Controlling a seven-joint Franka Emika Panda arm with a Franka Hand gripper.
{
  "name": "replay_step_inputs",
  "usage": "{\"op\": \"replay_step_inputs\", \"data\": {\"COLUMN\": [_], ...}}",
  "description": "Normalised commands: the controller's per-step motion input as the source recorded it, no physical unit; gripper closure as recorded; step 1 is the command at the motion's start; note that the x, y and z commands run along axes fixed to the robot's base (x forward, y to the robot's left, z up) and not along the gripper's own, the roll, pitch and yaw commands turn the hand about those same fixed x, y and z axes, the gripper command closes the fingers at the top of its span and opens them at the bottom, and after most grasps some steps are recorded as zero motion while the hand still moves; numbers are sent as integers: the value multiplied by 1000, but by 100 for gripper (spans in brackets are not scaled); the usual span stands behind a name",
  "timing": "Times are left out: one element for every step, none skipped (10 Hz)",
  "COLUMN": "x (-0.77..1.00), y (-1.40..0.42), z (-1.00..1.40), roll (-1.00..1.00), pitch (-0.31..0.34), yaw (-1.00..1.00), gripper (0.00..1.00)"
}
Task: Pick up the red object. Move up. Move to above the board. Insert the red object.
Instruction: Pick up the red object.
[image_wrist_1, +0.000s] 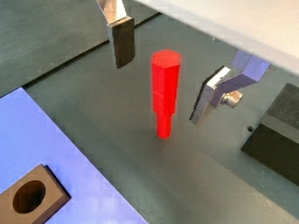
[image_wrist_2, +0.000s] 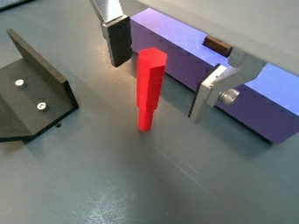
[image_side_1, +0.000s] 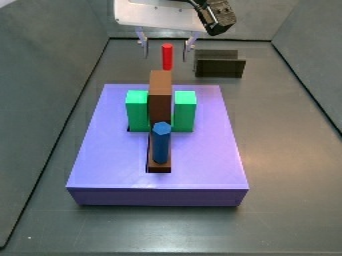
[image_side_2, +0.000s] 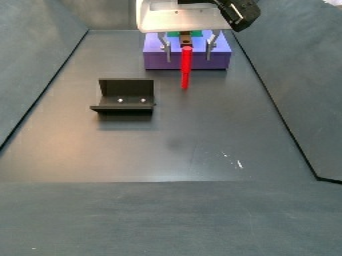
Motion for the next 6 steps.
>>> {"op": "replay_step_inputs", "data": {"x": [0, 0, 0, 0, 0, 0], "y": [0, 69, 0, 0, 0, 0], "z": [-63, -91, -134, -160, -171, -111], "roll": [37, 29, 56, 59, 107, 66], "pitch": [0, 0, 0, 0, 0, 0], "yaw": [0, 0, 0, 0, 0, 0], "gripper": [0, 0, 0, 0, 0, 0]}}
